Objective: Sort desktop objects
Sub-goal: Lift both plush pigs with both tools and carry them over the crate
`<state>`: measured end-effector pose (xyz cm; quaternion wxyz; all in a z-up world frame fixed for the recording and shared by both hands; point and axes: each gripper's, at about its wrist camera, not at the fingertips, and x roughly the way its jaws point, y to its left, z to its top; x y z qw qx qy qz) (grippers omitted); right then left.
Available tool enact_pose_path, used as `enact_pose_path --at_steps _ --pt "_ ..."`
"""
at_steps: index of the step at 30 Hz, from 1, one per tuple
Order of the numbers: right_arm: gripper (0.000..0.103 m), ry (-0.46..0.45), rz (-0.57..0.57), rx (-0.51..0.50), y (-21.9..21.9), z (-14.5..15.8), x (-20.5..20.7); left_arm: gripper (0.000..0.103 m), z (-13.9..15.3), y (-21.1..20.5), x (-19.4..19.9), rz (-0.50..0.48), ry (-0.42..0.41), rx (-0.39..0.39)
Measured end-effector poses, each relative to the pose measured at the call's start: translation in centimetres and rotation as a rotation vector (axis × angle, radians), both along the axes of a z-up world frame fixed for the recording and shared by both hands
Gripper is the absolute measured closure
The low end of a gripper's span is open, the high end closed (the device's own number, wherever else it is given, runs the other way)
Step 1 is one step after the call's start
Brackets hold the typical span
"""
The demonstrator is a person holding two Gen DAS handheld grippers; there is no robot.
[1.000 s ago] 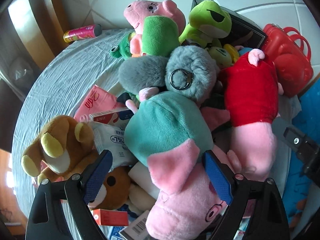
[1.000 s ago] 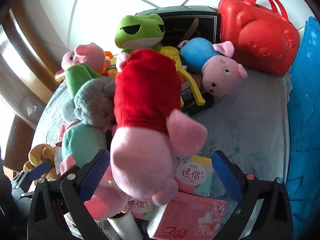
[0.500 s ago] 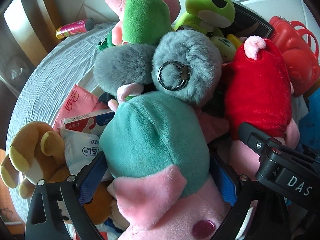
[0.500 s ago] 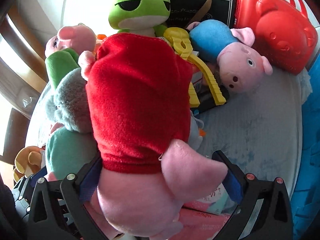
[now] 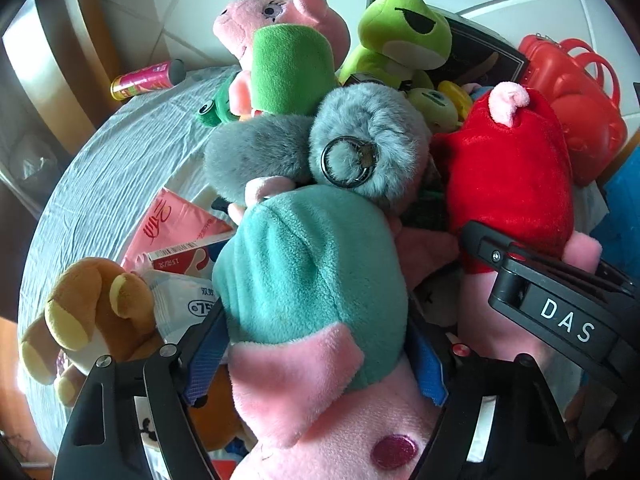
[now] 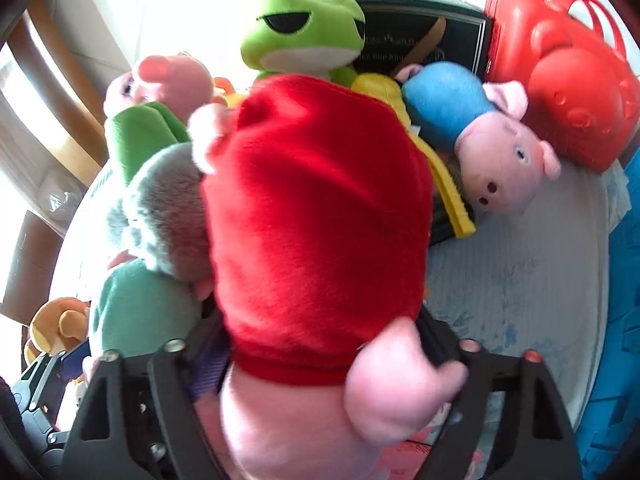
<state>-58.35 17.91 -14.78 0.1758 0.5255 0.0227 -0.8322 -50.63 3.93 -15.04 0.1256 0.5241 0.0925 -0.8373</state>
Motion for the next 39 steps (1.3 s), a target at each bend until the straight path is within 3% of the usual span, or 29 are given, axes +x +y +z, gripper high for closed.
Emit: enact_pose_path --at_steps 9,20,29,39 --pt "0.035 0.043 -0.017 -0.011 0.6 1.6 2.2 0.027 3.4 0.2 2.5 -0.028 0.104 -0.034" --pt "0.036 0.221 -0.011 -0.067 1.6 6.7 4.7 0.028 9.1 -0.3 5.5 -0.022 0.263 -0.115" --pt "0.036 0.371 -0.04 -0.078 1.8 12.7 11.5 0.028 13.8 -1.1 11.7 -0.061 0.41 -0.128" --pt "0.036 0.473 -0.1 -0.075 -0.1 15.5 21.5 0.028 15.8 -3.2 20.6 -0.139 0.508 -0.144"
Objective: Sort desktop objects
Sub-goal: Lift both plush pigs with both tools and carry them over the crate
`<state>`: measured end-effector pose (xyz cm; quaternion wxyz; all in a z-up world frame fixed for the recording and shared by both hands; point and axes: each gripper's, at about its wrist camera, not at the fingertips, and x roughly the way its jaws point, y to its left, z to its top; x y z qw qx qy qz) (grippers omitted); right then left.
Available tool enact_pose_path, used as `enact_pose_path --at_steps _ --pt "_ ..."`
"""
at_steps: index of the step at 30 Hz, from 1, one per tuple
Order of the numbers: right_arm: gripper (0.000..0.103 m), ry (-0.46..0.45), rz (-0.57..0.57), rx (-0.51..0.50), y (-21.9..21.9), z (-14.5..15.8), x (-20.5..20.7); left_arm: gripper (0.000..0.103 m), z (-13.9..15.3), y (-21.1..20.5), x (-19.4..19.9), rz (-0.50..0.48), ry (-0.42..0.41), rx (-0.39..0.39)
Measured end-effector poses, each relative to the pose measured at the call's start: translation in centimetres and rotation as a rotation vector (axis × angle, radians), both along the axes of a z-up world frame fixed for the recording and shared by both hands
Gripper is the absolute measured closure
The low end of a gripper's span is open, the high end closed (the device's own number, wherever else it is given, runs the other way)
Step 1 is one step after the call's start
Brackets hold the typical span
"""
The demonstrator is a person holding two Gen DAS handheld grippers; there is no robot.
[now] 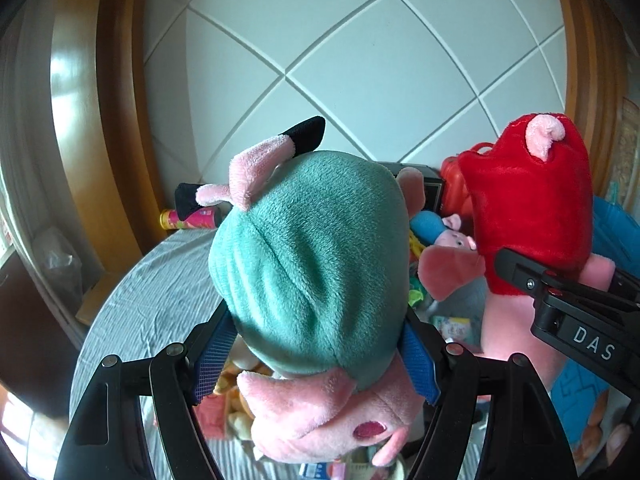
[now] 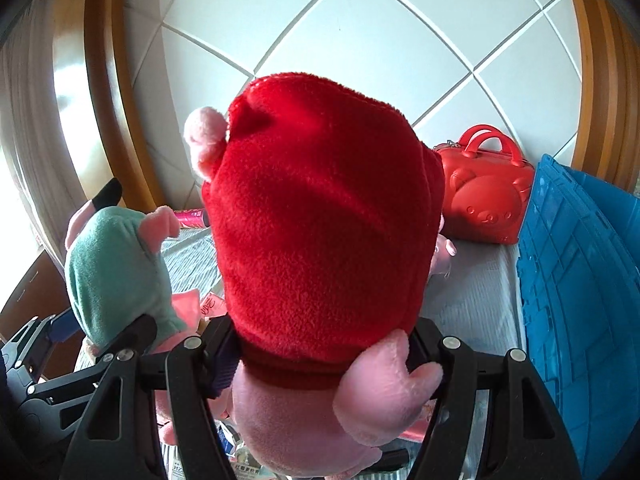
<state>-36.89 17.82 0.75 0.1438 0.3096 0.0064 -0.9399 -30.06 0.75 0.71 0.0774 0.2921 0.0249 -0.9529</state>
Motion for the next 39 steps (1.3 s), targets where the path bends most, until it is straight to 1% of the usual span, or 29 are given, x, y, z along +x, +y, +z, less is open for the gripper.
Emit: enact_pose_path --at_steps 3,7,11,15,19,22,26,30,33,35,37,39 --pt "0.036 0.011 -0.022 -0.002 -0.3 0.8 2.9 0.028 0.7 -0.3 1.9 -0.022 0.018 -0.006" --pt "0.036 0.042 -0.055 0.01 0.5 2.7 6.8 0.028 2.0 0.6 3.5 -0.064 0.052 -0.01" --pt "0.036 0.084 -0.104 -0.004 2.9 4.8 8.2 0.028 3.4 2.9 3.8 -0.109 0.082 -0.011" --pt "0.036 0.126 -0.157 -0.008 6.6 7.0 8.9 0.028 4.8 6.9 3.1 -0.154 0.117 -0.009" --pt "0.036 0.177 -0.199 -0.016 11.7 9.1 9.6 0.028 6.5 12.7 2.2 -0.196 0.175 -0.009" --pt "0.036 0.227 -0.221 -0.013 16.3 11.4 10.0 0.028 8.4 17.9 1.8 -0.221 0.225 0.01" --pt "0.036 0.289 -0.265 0.008 23.6 14.6 11.5 0.028 11.1 25.3 1.8 -0.272 0.278 0.038" --pt "0.036 0.34 -0.342 0.038 31.3 17.1 14.5 0.028 12.9 32.3 2.7 -0.335 0.33 0.05" --pt "0.036 0.346 -0.398 0.047 36.7 17.4 16.7 0.028 13.1 37.6 3.1 -0.388 0.332 0.048" --pt "0.036 0.33 -0.426 0.044 40.0 16.9 18.3 0.028 12.3 40.7 2.9 -0.427 0.312 0.048" --pt "0.036 0.311 -0.448 0.038 43.0 16.0 20.2 0.028 10.9 43.3 3.4 -0.449 0.28 0.042" --pt "0.036 0.284 -0.47 0.033 46.0 14.8 21.3 0.028 10.2 46.2 3.9 -0.468 0.227 0.028"
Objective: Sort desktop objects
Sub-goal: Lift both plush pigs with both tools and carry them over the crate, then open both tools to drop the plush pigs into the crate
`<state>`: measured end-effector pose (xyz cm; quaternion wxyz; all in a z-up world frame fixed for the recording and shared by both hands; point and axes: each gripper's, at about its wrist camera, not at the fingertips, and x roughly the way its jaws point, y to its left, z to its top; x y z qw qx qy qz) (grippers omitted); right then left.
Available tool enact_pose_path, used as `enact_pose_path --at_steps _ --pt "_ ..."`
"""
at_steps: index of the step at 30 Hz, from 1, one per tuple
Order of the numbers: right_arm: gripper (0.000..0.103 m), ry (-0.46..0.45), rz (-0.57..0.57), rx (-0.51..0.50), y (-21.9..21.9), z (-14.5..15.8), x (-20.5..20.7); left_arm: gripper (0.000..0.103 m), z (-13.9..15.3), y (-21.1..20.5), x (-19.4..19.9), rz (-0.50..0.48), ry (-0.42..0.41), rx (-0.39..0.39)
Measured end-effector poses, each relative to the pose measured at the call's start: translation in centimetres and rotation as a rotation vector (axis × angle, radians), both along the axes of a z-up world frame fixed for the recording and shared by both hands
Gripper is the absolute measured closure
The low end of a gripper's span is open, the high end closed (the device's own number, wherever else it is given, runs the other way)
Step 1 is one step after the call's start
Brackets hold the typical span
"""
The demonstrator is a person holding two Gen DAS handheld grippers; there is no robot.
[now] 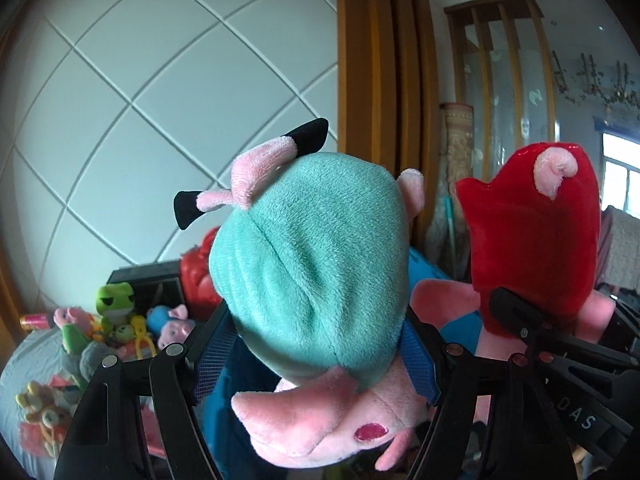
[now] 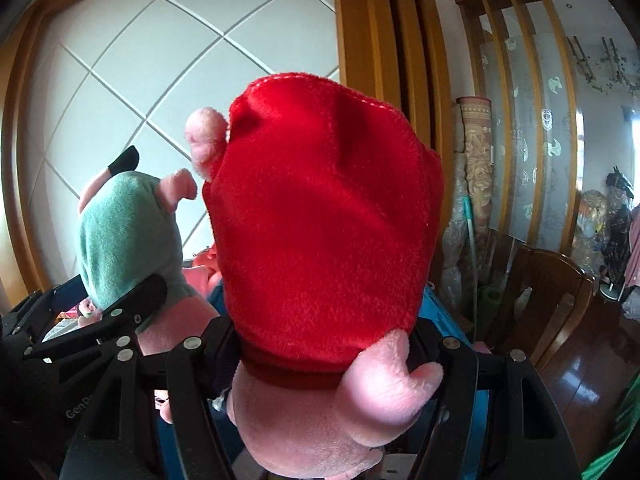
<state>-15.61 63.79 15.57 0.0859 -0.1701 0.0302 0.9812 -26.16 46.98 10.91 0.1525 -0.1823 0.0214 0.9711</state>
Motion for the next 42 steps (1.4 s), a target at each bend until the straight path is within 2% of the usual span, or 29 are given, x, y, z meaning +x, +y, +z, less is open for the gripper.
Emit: enact_pose_path --at_steps 4,7,12,15,17,20,23,27,34,42 --pt "0.036 -0.058 -0.009 -0.052 6.3 -2.9 -1.8 0.028 -1.9 4.2 0.6 0.014 -0.078 -0.064" --pt "0.036 -0.098 -0.005 -0.08 8.1 -4.6 -2.5 0.028 -3.5 5.4 0.4 0.047 -0.128 -0.115" --pt "0.036 -0.183 0.002 -0.117 8.1 -7.0 -4.9 0.027 -6.1 6.2 -0.2 0.078 -0.211 -0.179" --pt "0.036 -0.233 0.002 -0.136 8.5 -8.3 -6.4 0.023 -7.1 6.1 -0.9 0.088 -0.261 -0.19" --pt "0.035 -0.261 0.004 -0.139 7.3 -8.8 -6.8 0.022 -7.9 5.7 -1.3 0.093 -0.288 -0.196" --pt "0.029 -0.291 0.002 -0.144 7.0 -9.5 -7.3 0.019 -8.7 5.3 -1.7 0.095 -0.321 -0.201" --pt "0.022 -0.297 -0.008 -0.143 7.2 -9.5 -7.7 0.018 -9.6 5.0 -2.2 0.092 -0.356 -0.204" --pt "0.0 -0.274 -0.029 -0.137 7.1 -9.3 -7.5 0.018 -10.4 4.8 -2.3 0.084 -0.387 -0.216" --pt "0.0 -0.246 -0.028 -0.14 7.4 -8.9 -7.2 0.018 -10.4 5.3 -2.0 0.071 -0.418 -0.242" --pt "0.0 -0.246 -0.012 -0.146 6.9 -9.0 -7.5 0.018 -10.4 5.4 -1.6 0.045 -0.51 -0.289"
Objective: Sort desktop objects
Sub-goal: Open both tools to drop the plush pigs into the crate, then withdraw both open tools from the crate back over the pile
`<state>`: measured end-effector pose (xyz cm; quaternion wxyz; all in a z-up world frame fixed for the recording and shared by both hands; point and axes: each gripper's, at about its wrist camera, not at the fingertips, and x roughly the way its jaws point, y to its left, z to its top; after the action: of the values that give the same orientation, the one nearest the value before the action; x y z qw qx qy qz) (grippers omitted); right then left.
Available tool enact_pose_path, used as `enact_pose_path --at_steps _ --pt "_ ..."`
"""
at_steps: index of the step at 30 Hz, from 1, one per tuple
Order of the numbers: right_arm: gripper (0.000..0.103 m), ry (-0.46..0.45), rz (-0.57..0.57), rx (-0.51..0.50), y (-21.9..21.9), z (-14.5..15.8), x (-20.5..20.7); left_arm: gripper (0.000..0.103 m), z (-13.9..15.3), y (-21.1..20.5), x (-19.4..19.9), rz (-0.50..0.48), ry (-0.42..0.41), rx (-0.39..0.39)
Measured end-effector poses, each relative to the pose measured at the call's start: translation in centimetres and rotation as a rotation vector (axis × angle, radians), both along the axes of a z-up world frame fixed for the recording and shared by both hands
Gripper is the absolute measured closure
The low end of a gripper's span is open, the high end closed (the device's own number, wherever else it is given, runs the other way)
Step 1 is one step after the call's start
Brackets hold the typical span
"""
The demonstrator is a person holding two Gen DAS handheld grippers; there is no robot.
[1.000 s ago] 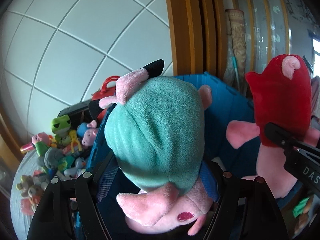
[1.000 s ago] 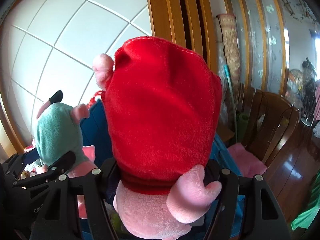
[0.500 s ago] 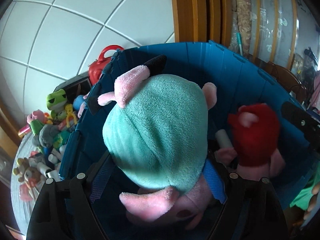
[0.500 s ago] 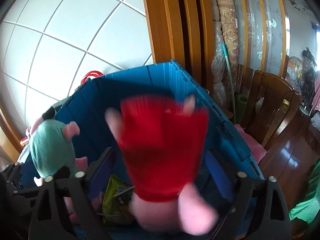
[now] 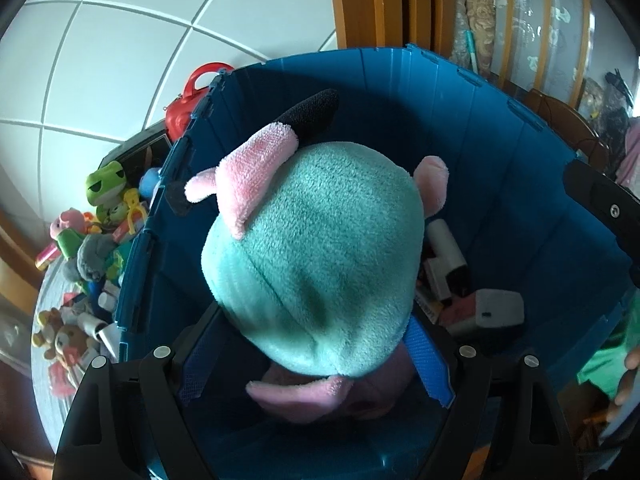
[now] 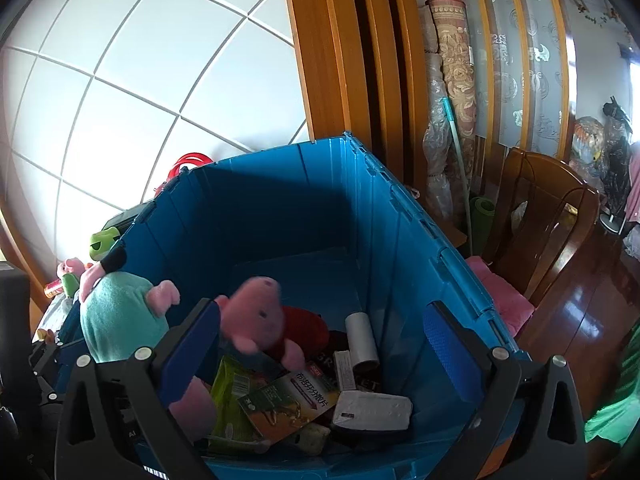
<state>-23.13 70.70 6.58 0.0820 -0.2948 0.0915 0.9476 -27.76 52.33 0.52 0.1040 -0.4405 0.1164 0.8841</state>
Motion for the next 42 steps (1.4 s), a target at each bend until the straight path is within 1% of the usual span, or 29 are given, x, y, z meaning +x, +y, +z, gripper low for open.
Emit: enact_pose_path --at_steps 5,8,11,12,13,14,15,16,17,24,29,36,42 --pt "0.0 -0.001 0.008 -0.01 -0.2 -0.2 -0.4 0.018 0.2 -0.1 0.3 0.008 -0.01 -0.03" --pt "0.0 0.0 0.025 -0.009 -0.5 -0.3 -0.6 0.018 1.1 -0.9 0.9 0.017 0.034 0.038" --pt "0.0 0.0 0.038 -0.007 -0.7 -0.4 -0.8 0.018 2.1 -1.3 1.4 0.046 0.089 0.035" --pt "0.0 0.0 0.042 -0.007 -0.7 -0.4 -0.8 0.018 2.5 -1.5 1.8 0.042 0.122 0.05" --pt "0.0 0.0 0.045 -0.007 -0.8 -0.4 -0.8 0.013 2.9 -1.7 2.2 0.037 0.152 0.062" --pt "0.0 0.0 0.046 -0.008 -0.8 -0.4 -0.8 0.008 2.8 -1.6 2.3 0.028 0.163 0.057" --pt "0.0 0.0 0.046 -0.008 -0.8 -0.4 -0.8 0.003 2.3 -1.3 2.0 0.026 0.135 0.031" --pt "0.0 -0.002 0.046 -0.008 -0.7 -0.5 -0.9 0.003 1.9 -1.2 1.7 0.028 0.103 0.014" --pt "0.0 0.0 0.05 -0.008 -0.8 -0.4 -0.9 0.003 1.7 -1.2 1.6 0.032 0.095 0.016" --pt "0.0 0.006 0.069 -0.01 -1.3 -0.5 -1.0 0.004 2.2 -1.7 2.8 0.037 0.168 0.011" --pt "0.0 -0.005 0.072 -0.008 -2.0 -0.7 -1.1 0.004 2.4 -2.6 3.1 0.041 0.186 0.025" --pt "0.0 0.001 0.07 0.009 -3.8 -0.1 -0.4 0.004 3.0 -4.1 3.5 0.031 0.201 0.057" --pt "0.0 0.012 0.06 0.036 -5.2 0.7 0.6 0.004 3.9 -5.7 3.9 0.021 0.226 0.113"
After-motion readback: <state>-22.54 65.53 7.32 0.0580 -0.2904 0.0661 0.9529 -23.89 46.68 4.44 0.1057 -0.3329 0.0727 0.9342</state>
